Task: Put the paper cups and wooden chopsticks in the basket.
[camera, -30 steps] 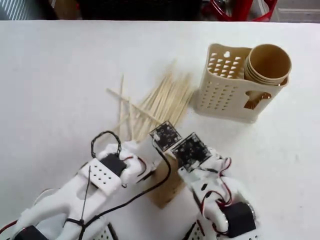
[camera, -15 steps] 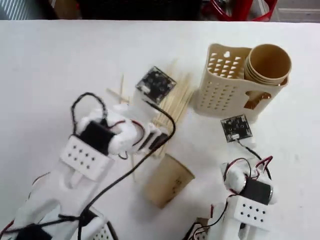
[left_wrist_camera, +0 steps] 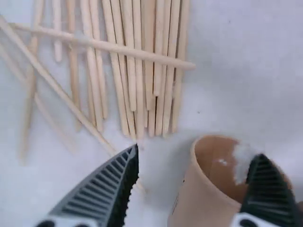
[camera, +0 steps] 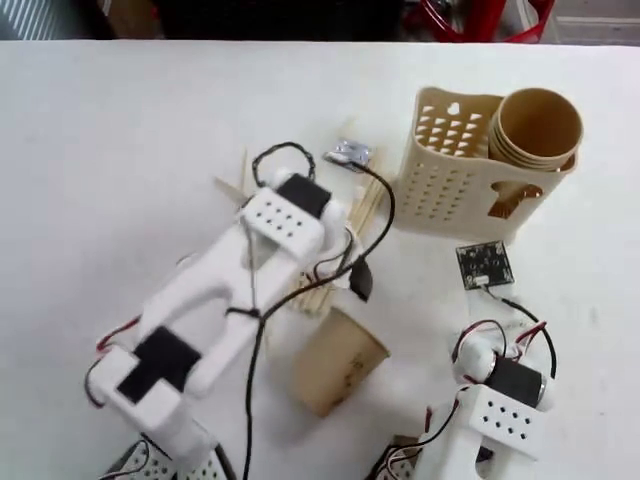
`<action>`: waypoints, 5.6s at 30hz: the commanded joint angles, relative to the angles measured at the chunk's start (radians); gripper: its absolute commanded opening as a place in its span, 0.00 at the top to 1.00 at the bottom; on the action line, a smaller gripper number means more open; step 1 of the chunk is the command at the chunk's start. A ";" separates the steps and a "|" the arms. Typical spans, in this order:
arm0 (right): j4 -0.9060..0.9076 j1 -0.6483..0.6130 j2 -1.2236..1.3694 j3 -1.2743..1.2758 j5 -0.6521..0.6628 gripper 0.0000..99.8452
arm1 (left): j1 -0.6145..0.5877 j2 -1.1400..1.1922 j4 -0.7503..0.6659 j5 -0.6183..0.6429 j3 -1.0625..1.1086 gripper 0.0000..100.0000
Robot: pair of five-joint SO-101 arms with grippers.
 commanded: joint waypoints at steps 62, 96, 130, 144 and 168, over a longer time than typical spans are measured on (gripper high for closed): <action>-0.119 -0.027 0.002 0.101 0.006 0.92 | 0.130 0.059 0.272 -0.374 -0.025 0.92; -0.182 -0.028 0.002 0.132 0.006 0.92 | 0.050 -0.213 0.265 -0.485 -0.855 0.98; -0.182 -0.076 0.002 0.147 0.006 0.92 | 0.263 0.245 -0.861 -0.476 -0.847 0.98; -0.182 -0.076 0.002 0.147 0.006 0.92 | 0.239 0.240 -0.796 -0.307 -0.865 0.89; -0.050 -0.025 0.015 -0.187 0.008 0.81 | -0.380 0.318 0.282 -0.302 -1.195 0.98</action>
